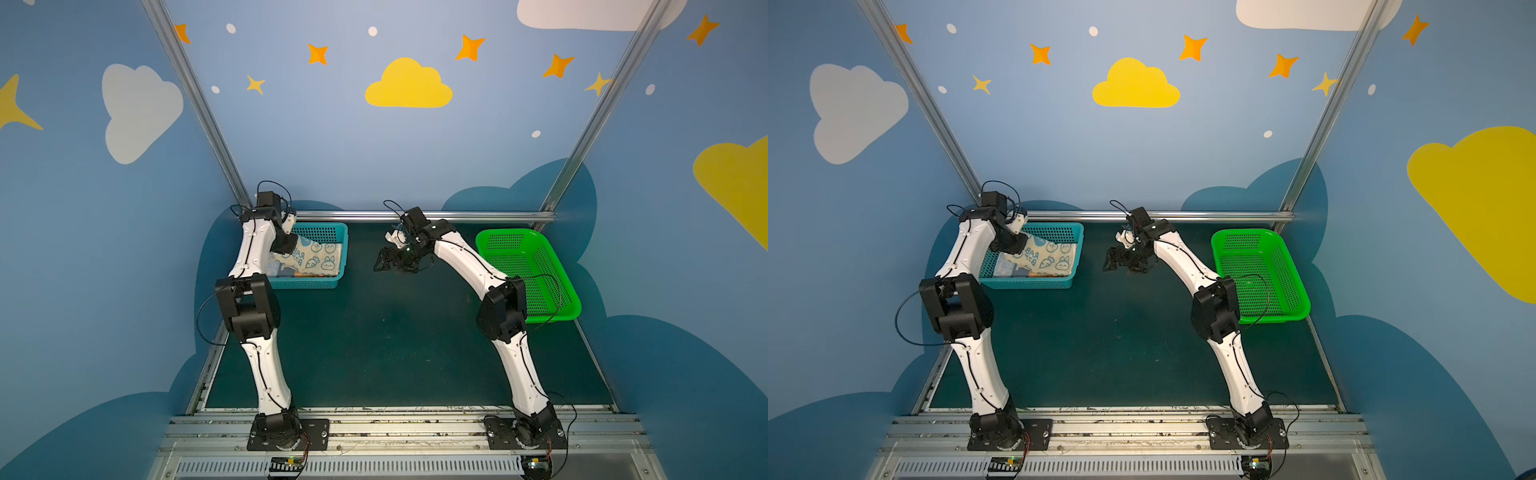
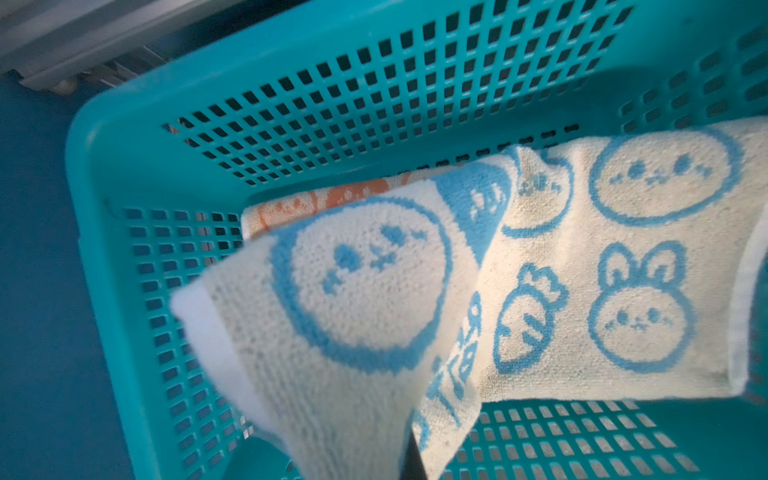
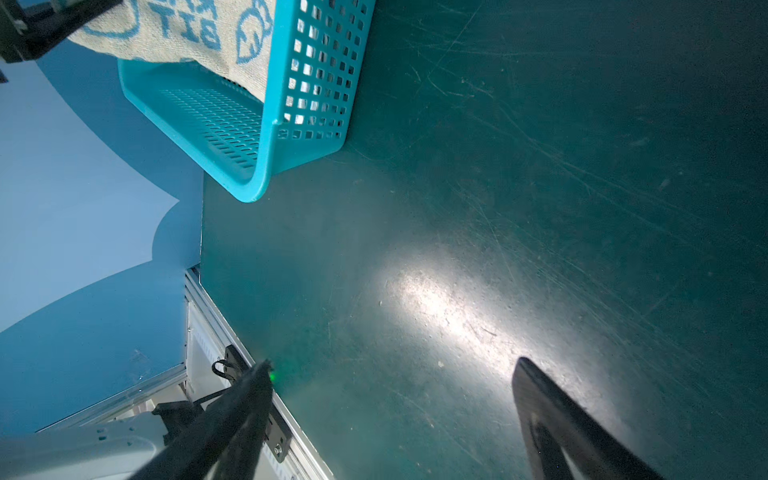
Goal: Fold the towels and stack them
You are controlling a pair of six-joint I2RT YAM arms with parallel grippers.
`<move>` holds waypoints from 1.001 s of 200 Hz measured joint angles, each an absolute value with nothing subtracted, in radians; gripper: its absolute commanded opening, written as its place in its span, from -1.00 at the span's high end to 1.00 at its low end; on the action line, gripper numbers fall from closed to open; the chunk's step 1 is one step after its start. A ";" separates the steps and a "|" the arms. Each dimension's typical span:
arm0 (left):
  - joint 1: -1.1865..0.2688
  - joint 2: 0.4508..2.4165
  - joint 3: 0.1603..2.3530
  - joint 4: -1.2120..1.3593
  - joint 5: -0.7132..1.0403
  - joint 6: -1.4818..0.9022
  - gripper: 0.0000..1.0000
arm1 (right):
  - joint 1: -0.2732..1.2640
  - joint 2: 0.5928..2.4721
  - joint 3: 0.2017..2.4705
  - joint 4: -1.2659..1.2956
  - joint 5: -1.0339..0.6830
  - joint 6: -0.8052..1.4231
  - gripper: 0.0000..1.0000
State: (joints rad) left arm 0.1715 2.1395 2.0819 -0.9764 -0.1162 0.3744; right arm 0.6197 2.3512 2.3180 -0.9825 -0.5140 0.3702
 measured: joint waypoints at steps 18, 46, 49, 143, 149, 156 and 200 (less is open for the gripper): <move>0.175 2.124 2.065 -0.965 -0.126 0.375 0.95 | 0.620 2.351 2.318 -0.981 -0.518 0.371 -0.79; 0.193 2.127 2.020 -0.929 -0.129 0.371 0.94 | 0.620 2.351 2.318 -0.976 -0.520 0.370 -0.79; 0.196 2.128 2.016 -0.929 -0.131 0.371 0.94 | 0.620 2.351 2.318 -0.976 -0.521 0.370 -0.79; 0.216 2.233 2.014 -0.875 -0.194 0.373 0.78 | 0.620 2.364 2.321 -0.975 -0.530 0.366 -0.79; 0.218 2.237 2.014 -0.873 -0.203 0.375 0.63 | 0.620 2.365 2.323 -0.975 -0.532 0.366 -0.79; 0.218 2.240 2.014 -0.869 -0.213 0.376 0.48 | 0.620 2.368 2.326 -0.974 -0.533 0.366 -0.79; 0.218 2.242 2.014 -0.830 -0.276 0.355 -0.99 | 0.620 2.374 2.366 -0.992 -0.522 0.355 -0.79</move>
